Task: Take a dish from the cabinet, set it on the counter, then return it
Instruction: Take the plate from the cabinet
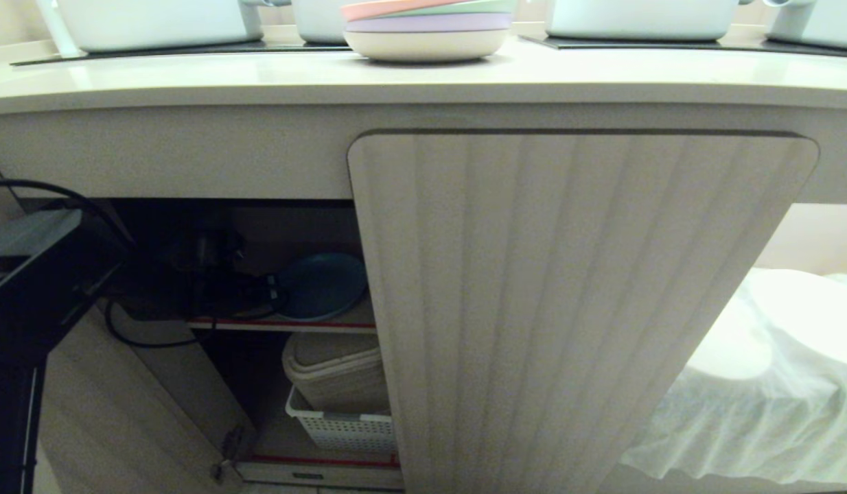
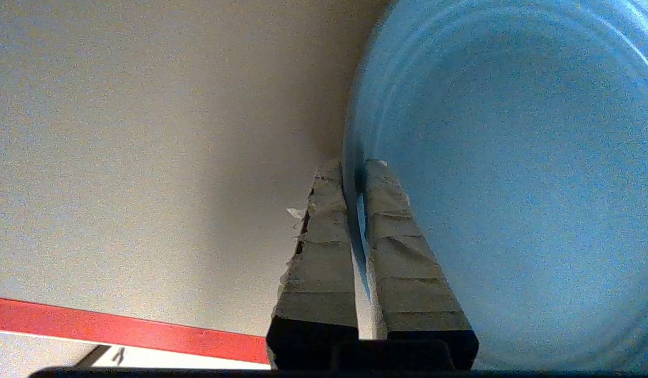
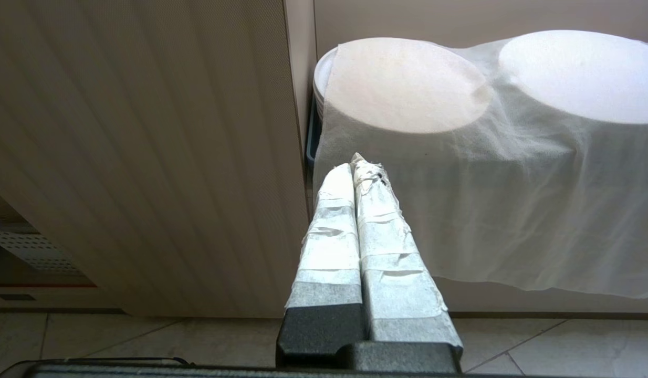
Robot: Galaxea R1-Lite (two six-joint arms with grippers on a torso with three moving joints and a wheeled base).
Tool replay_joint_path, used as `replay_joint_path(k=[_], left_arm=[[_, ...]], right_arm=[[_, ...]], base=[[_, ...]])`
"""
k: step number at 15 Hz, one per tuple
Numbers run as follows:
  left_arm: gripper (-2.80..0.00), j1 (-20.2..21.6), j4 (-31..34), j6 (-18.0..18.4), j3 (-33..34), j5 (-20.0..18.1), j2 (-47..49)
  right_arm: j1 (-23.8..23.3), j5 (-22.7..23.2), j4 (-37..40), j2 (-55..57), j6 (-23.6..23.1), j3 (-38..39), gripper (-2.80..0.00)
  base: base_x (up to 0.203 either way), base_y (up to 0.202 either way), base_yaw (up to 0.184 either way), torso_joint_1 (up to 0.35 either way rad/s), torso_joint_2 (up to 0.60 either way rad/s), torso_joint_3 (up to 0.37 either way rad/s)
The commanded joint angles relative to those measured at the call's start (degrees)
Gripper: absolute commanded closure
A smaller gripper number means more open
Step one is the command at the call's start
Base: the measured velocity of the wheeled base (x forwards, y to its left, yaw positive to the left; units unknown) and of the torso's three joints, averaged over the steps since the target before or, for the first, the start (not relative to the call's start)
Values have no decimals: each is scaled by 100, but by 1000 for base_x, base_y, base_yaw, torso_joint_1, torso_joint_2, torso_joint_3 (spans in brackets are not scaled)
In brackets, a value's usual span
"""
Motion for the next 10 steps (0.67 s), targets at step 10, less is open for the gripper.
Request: replay_joint_path(k=[10], left_arm=[[0,-13,-10,19,432,-8,-296]], right_arm=[[-2,-2,-1,0,0,1,0]], base=[[0,0,0,0,0,0]])
